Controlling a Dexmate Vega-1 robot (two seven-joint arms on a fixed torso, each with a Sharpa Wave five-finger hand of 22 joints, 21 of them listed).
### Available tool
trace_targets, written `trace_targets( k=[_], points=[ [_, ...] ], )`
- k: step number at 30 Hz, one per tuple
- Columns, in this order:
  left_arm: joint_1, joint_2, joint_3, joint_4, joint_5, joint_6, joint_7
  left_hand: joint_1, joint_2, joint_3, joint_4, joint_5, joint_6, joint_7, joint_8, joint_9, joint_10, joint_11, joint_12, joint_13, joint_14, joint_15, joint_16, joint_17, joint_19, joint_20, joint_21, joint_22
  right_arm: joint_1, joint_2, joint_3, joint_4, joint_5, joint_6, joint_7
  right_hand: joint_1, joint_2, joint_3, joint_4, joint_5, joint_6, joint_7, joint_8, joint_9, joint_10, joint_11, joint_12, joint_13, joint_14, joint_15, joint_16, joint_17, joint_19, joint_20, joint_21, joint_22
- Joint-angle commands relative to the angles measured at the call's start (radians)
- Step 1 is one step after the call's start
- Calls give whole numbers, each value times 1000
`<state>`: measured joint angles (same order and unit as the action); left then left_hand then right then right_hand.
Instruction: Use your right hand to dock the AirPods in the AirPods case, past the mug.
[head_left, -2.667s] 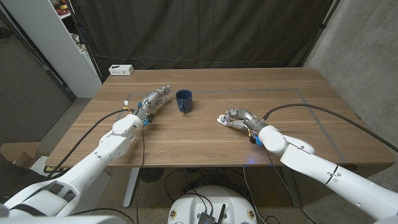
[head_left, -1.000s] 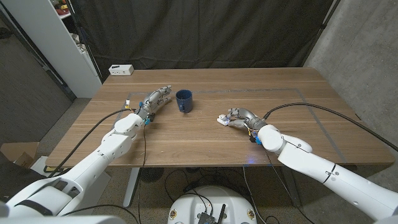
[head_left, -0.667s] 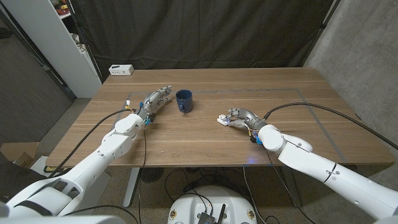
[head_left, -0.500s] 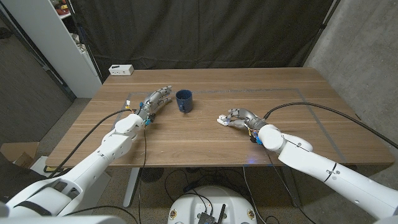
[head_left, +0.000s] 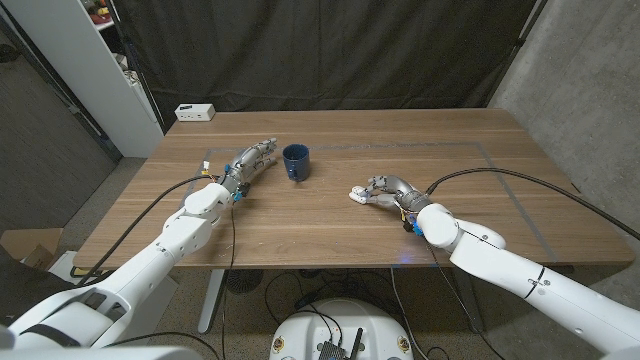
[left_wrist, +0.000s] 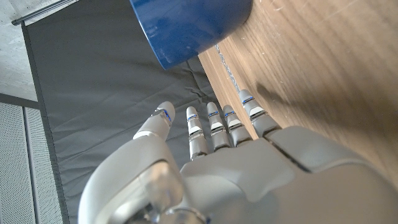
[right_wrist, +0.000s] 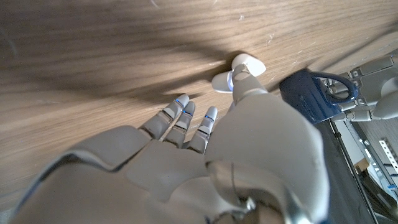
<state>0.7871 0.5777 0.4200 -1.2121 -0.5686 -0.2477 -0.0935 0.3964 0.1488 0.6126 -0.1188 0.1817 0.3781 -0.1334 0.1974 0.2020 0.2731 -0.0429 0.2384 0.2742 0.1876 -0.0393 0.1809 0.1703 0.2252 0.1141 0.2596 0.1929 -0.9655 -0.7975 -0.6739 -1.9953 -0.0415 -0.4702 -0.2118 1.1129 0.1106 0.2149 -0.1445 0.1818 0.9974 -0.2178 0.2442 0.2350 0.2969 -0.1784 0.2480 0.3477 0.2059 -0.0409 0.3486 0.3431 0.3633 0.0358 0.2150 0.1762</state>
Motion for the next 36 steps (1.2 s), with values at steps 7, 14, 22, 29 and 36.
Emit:
trace_targets(
  k=[7, 14, 22, 29, 36],
  points=[
    [1, 4, -2, 1, -1, -5, -7, -8, 0, -2, -2, 3, -3, -5, -1, 1, 1, -1, 9, 1, -4, -8, -1, 1, 4, 6, 2, 3, -70, 34, 53, 32, 33, 118, -78, 8, -15, -8, -4, 10, 16, 3, 13, 16, 28, -3, 11, 2, 29, -141, 14, -4, 22, -5, 4, 2],
    [-3, 2, -3, 10, -2, -16, -17, -8, 0, -2, -2, 4, -2, -6, -1, 1, 0, -1, 8, 1, -4, -8, -1, 1, 4, 8, 2, 3, -51, 6, 43, 15, 34, 98, -18, 29, 7, 3, -9, 14, -27, -3, -9, 15, 1, -12, -2, 1, 4, -147, 6, -3, 11, -14, -3, 3],
    [-1, -2, -4, 13, -3, -21, -13, -8, 0, -2, -3, 4, -3, -8, -1, 1, 1, -2, 9, 1, -4, -6, -1, 1, 4, 8, 1, 3, -9, -12, 16, -7, 15, 17, 44, 44, 21, 9, -10, 5, -85, -5, -43, -1, -43, -4, -19, 2, -39, -138, -3, 4, -14, -12, -13, 3],
    [4, -5, -6, 17, -7, -27, -14, -9, 0, -2, -3, 4, -1, -7, 0, 1, 1, -2, 9, 1, -4, -7, 0, 1, 4, 8, 1, 3, 18, -8, -7, -24, 7, -64, 68, 45, 26, 10, -8, 3, -92, -5, -46, -5, -52, -7, -21, 3, -51, -136, -6, 6, -26, -10, -16, 3],
    [8, -2, -6, 15, -9, -26, -16, -9, 0, -2, -3, 4, -1, -5, 0, 1, 1, -2, 9, 1, -4, -7, 0, 2, 3, 9, 0, 3, 42, -3, -35, -29, -12, -107, 79, 42, 26, 9, -5, 1, -86, -5, -44, -7, -50, -5, -20, 3, -52, -133, -6, 6, -28, -8, -16, 3]
  ],
)
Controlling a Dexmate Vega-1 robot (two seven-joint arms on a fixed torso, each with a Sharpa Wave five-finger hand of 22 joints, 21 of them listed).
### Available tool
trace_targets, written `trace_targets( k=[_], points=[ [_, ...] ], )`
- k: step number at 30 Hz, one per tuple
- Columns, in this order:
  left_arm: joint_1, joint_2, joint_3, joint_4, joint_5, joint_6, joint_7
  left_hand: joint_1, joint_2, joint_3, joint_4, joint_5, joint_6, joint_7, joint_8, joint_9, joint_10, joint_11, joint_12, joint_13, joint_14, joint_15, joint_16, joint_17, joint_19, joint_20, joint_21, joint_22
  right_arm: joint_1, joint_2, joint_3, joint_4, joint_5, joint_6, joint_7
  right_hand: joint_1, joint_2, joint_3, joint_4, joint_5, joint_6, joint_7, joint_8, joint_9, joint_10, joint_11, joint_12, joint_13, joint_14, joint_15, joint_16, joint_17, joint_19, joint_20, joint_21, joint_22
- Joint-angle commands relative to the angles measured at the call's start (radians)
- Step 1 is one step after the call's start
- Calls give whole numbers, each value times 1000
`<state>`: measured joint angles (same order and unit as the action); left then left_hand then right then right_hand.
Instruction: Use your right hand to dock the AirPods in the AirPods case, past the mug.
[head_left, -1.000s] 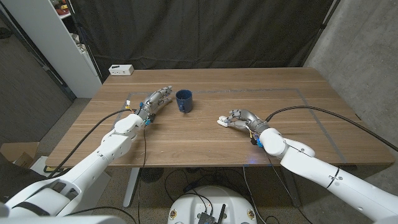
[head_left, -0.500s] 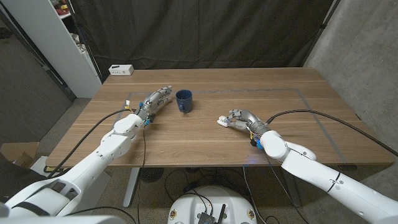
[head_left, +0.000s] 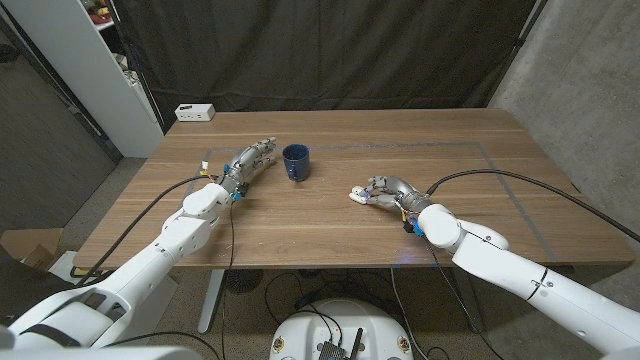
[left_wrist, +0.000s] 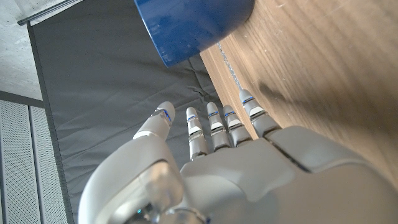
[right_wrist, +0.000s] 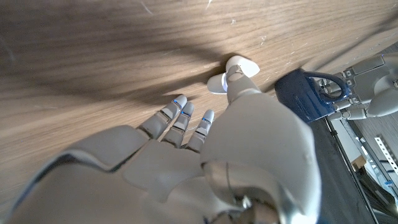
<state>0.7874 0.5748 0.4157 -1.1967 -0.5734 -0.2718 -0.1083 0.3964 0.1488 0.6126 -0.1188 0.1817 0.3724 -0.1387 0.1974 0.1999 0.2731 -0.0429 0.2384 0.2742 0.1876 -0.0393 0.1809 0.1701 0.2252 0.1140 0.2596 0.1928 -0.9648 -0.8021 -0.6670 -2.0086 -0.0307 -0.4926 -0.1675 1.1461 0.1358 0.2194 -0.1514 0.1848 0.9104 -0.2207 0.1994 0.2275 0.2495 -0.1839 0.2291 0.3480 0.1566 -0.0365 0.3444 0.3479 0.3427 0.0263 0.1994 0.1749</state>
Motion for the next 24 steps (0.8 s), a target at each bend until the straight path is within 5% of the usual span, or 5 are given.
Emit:
trace_targets(
  k=[1, 17, 24],
  points=[
    [11, 3, -3, -7, -4, 3, 5, -9, 0, -2, -3, 4, 5, -1, 0, 3, 0, -2, 9, 1, -4, -7, 0, 2, 3, 8, 0, 3, 44, 2, -46, -17, -24, -92, 37, 9, 1, 4, 2, -2, 2, -2, 2, 0, -3, 1, -1, 3, -3, -136, -2, 1, -8, 2, -1, 4],
    [31, 14, -10, -25, -10, 0, 3, -12, 1, -3, -1, 4, 5, -2, 0, 3, 1, 1, 9, 1, -8, 7, -1, 3, 1, 12, -2, 4, 78, -14, -95, -38, -62, -150, 69, 11, -3, 3, 0, -3, 21, -2, 7, -4, 6, -2, 4, 3, -5, -132, -1, 0, -13, 5, 0, 4],
    [33, 17, -11, -24, -13, -2, -2, -14, 1, -4, 1, 4, 3, -3, -1, 3, 0, 3, 9, 1, -8, 9, 0, 3, 2, 16, -2, 4, 70, -21, -91, -49, -69, -141, 58, -14, -7, -10, 12, -4, 80, 0, 29, -3, 29, -3, 14, 4, 5, -133, 3, -2, -11, 5, 3, 4]
  ],
)
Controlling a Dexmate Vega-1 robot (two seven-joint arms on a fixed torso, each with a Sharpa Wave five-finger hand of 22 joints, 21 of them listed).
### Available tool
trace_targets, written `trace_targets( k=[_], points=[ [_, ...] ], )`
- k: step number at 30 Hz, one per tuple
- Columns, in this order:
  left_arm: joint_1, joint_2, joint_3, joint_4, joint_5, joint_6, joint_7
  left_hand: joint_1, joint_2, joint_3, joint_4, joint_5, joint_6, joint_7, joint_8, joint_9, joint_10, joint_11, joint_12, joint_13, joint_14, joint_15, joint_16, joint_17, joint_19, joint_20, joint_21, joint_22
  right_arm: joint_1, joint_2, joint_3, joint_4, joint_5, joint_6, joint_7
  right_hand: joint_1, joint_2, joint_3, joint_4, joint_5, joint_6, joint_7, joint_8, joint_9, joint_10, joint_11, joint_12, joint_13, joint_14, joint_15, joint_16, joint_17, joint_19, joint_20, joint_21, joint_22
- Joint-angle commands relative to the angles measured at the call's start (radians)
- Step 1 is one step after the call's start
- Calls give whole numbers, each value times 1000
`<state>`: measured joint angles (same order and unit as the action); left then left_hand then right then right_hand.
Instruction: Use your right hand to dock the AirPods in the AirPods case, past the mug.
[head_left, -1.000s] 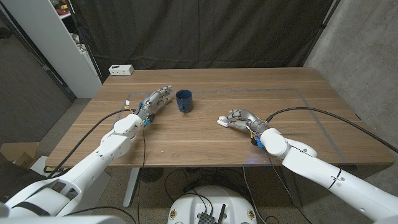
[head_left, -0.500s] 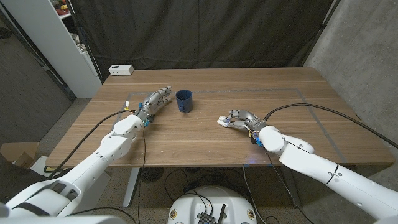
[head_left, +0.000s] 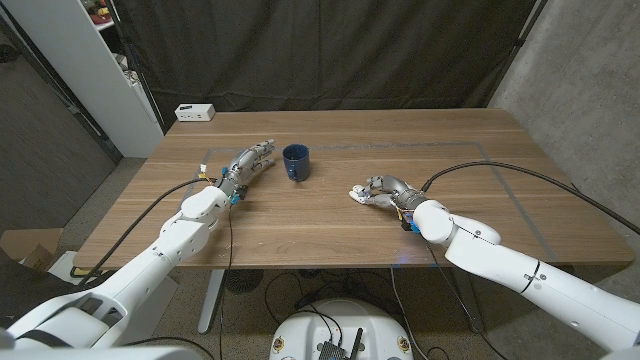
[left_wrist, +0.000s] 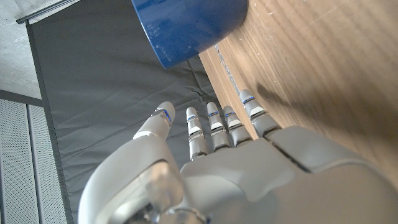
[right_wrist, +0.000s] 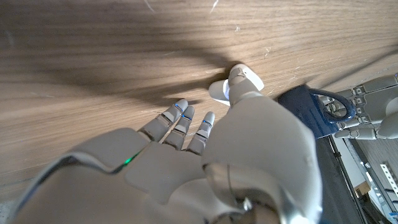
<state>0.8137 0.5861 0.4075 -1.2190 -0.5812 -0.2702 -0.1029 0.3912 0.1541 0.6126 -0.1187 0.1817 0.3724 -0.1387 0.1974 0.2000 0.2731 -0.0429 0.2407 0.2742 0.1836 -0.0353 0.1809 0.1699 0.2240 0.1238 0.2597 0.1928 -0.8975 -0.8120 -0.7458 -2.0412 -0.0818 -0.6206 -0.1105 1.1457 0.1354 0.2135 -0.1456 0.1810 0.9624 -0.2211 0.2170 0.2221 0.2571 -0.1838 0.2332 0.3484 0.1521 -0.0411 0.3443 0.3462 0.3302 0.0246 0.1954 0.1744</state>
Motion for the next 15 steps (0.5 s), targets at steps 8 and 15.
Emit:
trace_targets(
  k=[8, 15],
  points=[
    [12, 9, -7, -3, -7, -8, -9, -9, -4, -4, 1, 4, 0, -1, -2, 3, 0, 1, 7, 1, -5, 6, 0, 4, 4, 6, -2, 4, -11, -9, -9, -13, -36, 20, -24, -18, -10, -10, 4, 3, 69, 5, 29, 12, 56, -7, 22, 2, 40, -139, 15, -4, 23, -9, 15, 4],
    [17, 13, -11, -3, -11, -14, -12, -11, -6, -5, 1, 4, -5, 6, -3, 3, -2, 3, 6, 1, -6, 6, 0, 4, 5, 6, -2, 5, -37, -2, 8, -2, -44, 78, -64, -26, -10, -16, 6, 5, 72, 6, 30, 16, 86, -2, 32, 2, 62, -146, 25, -5, 36, -10, 18, 4]
  ],
)
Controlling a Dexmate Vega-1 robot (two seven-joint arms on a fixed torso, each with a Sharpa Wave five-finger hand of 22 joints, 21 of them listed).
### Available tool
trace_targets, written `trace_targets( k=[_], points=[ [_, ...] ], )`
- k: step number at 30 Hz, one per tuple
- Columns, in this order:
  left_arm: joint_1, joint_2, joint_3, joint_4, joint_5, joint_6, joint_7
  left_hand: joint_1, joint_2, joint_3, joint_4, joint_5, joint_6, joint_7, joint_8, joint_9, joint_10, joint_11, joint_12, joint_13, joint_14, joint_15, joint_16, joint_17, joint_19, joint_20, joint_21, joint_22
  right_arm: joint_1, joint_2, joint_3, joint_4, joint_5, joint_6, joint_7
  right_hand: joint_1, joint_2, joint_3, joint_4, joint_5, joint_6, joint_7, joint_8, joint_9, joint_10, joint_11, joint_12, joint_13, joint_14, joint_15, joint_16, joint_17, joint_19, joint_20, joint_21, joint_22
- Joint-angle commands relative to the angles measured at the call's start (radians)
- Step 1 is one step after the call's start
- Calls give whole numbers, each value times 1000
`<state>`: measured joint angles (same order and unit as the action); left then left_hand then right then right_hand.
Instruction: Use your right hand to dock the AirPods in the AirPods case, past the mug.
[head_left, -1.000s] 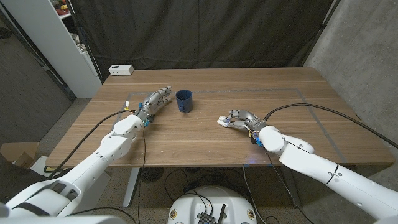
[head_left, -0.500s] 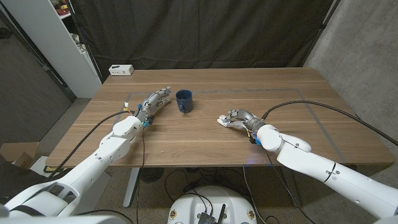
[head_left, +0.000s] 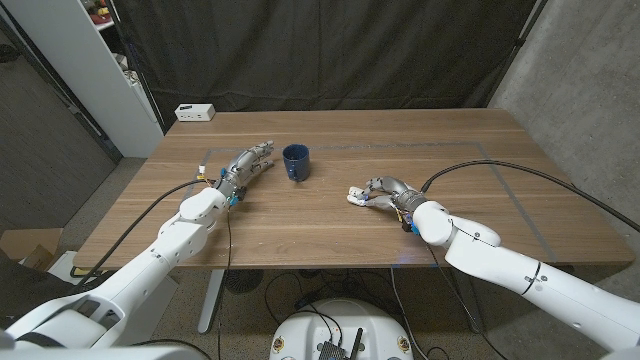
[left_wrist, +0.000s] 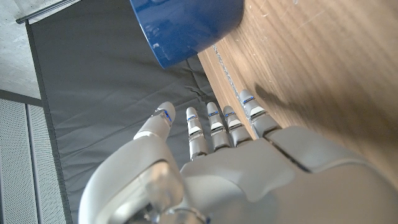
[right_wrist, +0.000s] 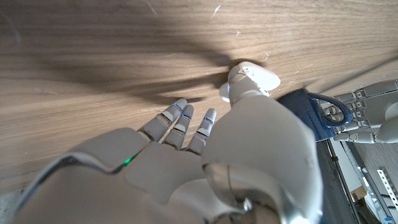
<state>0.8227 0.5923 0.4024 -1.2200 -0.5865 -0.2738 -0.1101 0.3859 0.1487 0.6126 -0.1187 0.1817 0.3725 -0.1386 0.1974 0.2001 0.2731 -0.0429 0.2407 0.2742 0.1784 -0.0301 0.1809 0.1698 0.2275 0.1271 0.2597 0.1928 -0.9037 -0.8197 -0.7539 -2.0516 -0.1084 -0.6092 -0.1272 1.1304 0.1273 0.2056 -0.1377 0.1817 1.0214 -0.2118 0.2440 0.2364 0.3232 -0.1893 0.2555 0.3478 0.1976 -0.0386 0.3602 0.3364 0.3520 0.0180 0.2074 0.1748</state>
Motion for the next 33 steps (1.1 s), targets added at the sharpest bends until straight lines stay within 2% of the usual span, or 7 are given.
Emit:
trace_targets(
  k=[1, 16, 33],
  points=[
    [8, 5, -7, 2, -7, -15, -9, -6, -1, -5, 1, 4, -6, 7, -4, 3, -1, 3, 6, 1, -1, 1, 0, 4, 1, 3, -2, 5, -35, 7, 18, 10, -19, 74, -52, -12, -1, -9, -1, 4, 15, -2, 5, 3, 20, 3, 9, 2, 21, -152, 11, 5, 17, -5, 7, 4],
    [5, -2, -8, 28, -14, -27, -24, -7, -3, -6, 0, 4, -10, 13, -4, 3, -2, 6, 6, 0, -2, 2, 1, 4, 2, 3, -2, 5, -73, 36, 59, 16, 4, 113, -85, -17, 1, -13, 0, 5, 18, -1, 13, 20, 32, -2, 11, 1, 36, -154, 20, 5, 29, -6, 9, 4],
    [-17, -14, -2, 58, -11, -28, -30, -7, -3, -6, -1, 5, -13, 13, -4, 2, -2, 5, 6, -1, -3, 3, 1, 4, 3, 2, -3, 5, -74, 25, 79, -33, 49, 26, -65, -21, 5, -16, 0, 6, 8, 3, 15, 35, 21, 4, 4, 0, 31, -151, 20, 5, 23, 0, 5, 4]
  ],
)
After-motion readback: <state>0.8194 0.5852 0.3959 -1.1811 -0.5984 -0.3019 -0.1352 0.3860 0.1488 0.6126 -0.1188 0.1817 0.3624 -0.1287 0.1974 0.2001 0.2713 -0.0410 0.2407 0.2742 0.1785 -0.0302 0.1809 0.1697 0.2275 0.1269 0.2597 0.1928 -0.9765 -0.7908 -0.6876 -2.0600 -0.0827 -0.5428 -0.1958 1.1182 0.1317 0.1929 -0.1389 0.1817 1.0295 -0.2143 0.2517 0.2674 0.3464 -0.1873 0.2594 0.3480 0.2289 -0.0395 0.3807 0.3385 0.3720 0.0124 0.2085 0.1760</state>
